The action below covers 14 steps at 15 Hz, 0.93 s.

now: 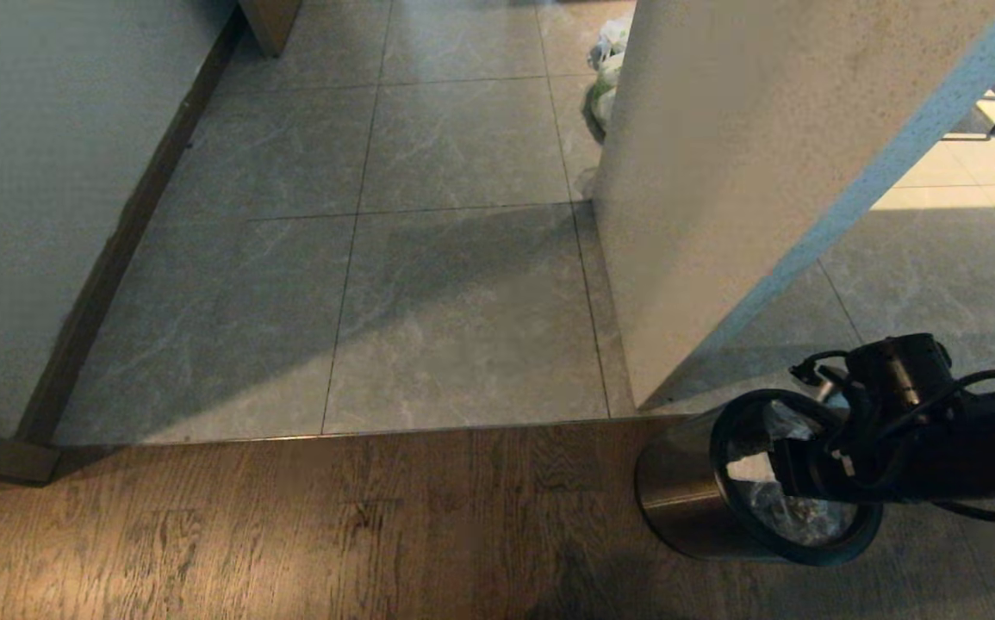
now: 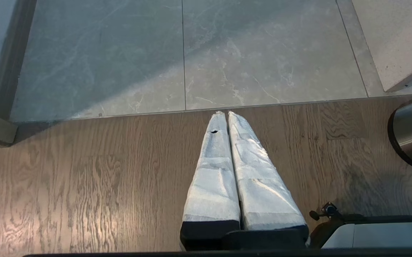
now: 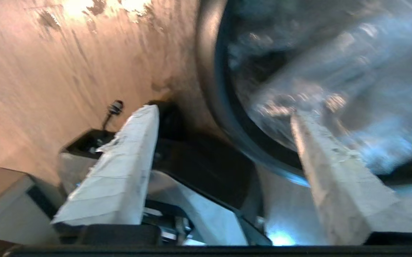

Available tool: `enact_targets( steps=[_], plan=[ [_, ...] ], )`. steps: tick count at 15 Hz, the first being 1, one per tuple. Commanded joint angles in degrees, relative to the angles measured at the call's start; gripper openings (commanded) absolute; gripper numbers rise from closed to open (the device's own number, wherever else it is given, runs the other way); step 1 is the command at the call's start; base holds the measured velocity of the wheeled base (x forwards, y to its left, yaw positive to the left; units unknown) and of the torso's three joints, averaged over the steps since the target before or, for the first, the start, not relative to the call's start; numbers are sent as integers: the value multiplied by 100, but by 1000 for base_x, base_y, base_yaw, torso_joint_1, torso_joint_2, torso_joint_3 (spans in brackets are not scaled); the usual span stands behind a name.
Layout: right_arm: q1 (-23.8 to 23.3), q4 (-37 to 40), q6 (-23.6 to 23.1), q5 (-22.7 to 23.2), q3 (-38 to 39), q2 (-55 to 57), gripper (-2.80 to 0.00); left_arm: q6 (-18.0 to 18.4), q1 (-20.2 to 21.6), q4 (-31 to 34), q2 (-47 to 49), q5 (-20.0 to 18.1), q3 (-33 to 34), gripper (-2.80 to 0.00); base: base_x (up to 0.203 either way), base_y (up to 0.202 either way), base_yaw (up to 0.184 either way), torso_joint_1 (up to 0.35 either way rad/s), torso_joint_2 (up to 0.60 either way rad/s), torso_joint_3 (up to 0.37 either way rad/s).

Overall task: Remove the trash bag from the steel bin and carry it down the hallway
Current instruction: Place the outer trash can on the ground

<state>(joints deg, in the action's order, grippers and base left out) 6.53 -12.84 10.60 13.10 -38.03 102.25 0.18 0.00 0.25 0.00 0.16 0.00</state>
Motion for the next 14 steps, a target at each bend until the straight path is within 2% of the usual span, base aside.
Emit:
enact_targets(
  steps=[1, 7, 14],
  plan=[
    [143, -16, 232, 28, -159, 197, 0, -1, 0, 2, 0, 2, 0, -280, 0, 0, 0, 0, 0, 0],
    [302, -93, 331, 8, -481, 696, 0, -1, 0, 2, 0, 2, 0, -280, 0, 0, 0, 0, 0, 0],
    [305, -856, 349, -131, -533, 1303, 0, -1, 0, 2, 0, 2, 0, -280, 0, 0, 0, 0, 0, 0]
  ],
)
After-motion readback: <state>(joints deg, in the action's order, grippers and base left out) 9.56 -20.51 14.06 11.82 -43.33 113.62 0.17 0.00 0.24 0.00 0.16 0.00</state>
